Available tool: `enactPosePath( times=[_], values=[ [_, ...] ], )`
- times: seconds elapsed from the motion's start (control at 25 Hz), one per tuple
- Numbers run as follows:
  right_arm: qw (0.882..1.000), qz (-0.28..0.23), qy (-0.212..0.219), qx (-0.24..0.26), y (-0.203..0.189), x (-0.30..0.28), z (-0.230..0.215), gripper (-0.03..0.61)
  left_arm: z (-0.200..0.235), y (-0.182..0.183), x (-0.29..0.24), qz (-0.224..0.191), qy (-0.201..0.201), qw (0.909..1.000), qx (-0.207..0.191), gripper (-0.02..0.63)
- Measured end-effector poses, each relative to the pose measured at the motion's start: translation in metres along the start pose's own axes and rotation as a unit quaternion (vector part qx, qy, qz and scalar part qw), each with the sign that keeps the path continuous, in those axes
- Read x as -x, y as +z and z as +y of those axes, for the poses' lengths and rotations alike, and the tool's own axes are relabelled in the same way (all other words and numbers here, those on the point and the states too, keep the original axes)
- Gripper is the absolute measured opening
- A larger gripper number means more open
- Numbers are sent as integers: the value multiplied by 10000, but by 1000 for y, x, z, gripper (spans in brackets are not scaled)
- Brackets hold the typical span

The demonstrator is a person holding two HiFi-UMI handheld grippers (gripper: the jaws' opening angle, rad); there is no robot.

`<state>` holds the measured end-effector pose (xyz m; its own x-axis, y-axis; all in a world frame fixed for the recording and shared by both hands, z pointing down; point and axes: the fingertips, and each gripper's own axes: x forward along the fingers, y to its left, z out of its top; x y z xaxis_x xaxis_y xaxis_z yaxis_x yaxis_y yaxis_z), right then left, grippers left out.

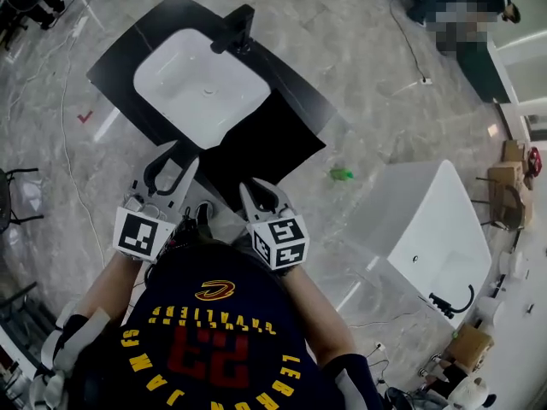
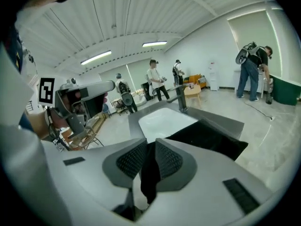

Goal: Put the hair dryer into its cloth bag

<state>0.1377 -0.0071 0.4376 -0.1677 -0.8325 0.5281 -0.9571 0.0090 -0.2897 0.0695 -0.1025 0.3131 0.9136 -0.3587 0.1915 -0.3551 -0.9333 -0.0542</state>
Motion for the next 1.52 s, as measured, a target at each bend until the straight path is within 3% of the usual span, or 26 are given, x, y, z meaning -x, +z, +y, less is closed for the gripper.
enactPosePath(
  times=[0.36, 0.48, 0.56, 0.72, 0.92, 1.52],
  values=[
    [9885, -1454, -413, 19, 93, 79, -4, 46, -83, 57, -6, -558, -1156, 9911, 346, 132],
    [9817, -1818, -527, 221, 116, 107, 1, 46, -101, 71, -5, -718, -1439, 9864, 341, 48],
    [9764, -2060, -567, 323, 130, 123, 5, 29, -108, 81, -5, -838, -1562, 9837, 305, 3],
    [9651, -2483, -668, 503, 148, 149, 12, 8, -119, 92, -7, -854, -1545, 9841, 184, 3],
    [9605, -2553, -800, 768, 143, 158, 18, 8, -135, 92, -1, -670, -1641, 9837, 299, 3],
    [9560, -2619, -847, 1019, 143, 164, 31, 8, -134, 96, 6, -813, -1701, 9818, 209, 3]
  ],
)
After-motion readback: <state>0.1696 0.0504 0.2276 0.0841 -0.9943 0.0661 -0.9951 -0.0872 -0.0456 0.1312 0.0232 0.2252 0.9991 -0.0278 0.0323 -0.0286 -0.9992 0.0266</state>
